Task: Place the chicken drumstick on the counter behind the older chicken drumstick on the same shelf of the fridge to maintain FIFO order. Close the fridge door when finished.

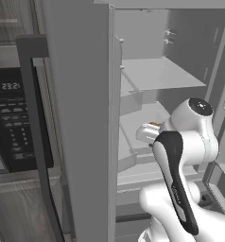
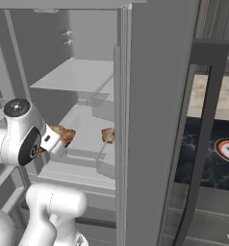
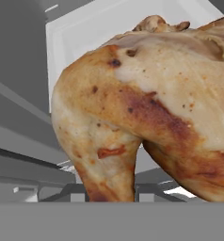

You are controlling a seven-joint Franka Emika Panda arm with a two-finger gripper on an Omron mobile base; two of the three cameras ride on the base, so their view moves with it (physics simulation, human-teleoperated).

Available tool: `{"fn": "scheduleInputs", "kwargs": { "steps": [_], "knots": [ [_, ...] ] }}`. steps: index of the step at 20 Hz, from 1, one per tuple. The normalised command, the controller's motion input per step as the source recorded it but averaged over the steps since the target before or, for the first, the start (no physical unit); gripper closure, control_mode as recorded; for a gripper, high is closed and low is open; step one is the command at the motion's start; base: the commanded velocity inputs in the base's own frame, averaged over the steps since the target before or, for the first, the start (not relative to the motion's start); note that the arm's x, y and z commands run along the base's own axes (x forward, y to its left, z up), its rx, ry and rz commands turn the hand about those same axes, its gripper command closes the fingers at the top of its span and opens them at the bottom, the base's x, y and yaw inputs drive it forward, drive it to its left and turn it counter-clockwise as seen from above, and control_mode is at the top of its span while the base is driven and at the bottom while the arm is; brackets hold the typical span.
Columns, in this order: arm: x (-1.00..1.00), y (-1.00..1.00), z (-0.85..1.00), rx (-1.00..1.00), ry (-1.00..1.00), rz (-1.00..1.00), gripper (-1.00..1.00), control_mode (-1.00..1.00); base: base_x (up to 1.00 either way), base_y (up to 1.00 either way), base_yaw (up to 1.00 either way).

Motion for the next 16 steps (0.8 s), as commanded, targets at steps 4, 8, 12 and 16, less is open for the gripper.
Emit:
{"fn": "scheduleInputs", "kwargs": {
  "steps": [4,8,12,16],
  "knots": [
    [0.91,0.06,-0.29,0.0,-0.28,0.03,1.0,-1.0,0.0,0.0,0.0],
    [0.97,0.0,-0.24,0.0,-0.23,0.06,1.0,-1.0,0.0,0.0,0.0],
    [0.89,0.0,-0.5,0.0,-0.04,0.05,1.0,-1.0,0.0,0.0,0.0],
    [0.99,0.08,-0.36,0.0,0.13,0.0,1.0,-1.0,0.0,0.0,0.0]
  ]
}}
